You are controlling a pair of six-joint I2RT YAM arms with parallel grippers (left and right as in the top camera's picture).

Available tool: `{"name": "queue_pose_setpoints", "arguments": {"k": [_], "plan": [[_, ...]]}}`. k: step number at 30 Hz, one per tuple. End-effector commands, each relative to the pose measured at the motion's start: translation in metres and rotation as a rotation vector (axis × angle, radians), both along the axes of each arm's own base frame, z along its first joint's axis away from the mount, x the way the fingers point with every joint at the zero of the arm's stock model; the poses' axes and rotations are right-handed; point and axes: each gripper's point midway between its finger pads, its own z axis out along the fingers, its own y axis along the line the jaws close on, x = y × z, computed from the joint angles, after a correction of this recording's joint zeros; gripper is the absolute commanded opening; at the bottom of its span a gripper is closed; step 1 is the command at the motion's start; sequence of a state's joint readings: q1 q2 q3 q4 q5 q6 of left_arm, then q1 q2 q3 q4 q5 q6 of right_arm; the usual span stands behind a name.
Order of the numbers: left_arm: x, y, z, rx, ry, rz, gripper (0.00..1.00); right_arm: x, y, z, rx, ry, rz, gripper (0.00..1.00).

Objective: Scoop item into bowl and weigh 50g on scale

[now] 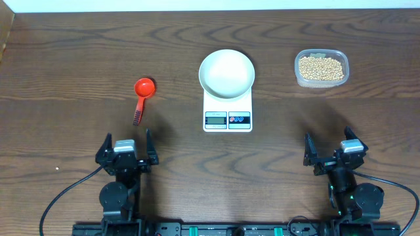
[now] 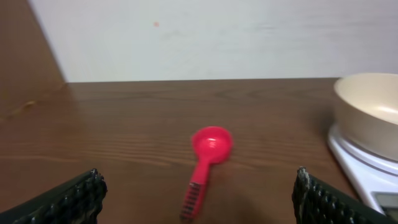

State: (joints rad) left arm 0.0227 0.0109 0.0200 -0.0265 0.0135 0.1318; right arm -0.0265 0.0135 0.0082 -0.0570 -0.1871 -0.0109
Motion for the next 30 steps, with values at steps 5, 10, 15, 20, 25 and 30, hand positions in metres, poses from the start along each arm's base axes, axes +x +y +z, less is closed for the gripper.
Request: {"name": "queue_pose_setpoints", "arguments": {"k": [5, 10, 15, 20, 25, 30], "plan": [[-0.001, -0.02, 0.008, -0.059, 0.033, -0.113, 0.98, 0.0, 0.001, 0.0, 0.01, 0.0, 0.004, 0.99], [0.008, -0.022, 0.048, -0.09, 0.058, -0.122, 0.98, 0.0, 0.001, 0.0, 0.01, 0.0, 0.004, 0.99], [0.033, -0.035, 0.101, -0.133, 0.119, -0.196, 0.98, 0.0, 0.001, 0.0, 0.01, 0.0, 0.004, 0.99], [0.068, -0.042, 0.122, -0.164, 0.284, -0.23, 0.98, 0.0, 0.001, 0.0, 0.01, 0.0, 0.004, 0.99], [0.115, -0.051, 0.119, -0.236, 0.544, -0.295, 0.98, 0.0, 0.001, 0.0, 0.01, 0.0, 0.004, 0.99], [0.16, -0.038, 0.099, -0.35, 0.735, -0.305, 0.98, 0.0, 0.001, 0.0, 0.01, 0.0, 0.004, 0.99]]}}
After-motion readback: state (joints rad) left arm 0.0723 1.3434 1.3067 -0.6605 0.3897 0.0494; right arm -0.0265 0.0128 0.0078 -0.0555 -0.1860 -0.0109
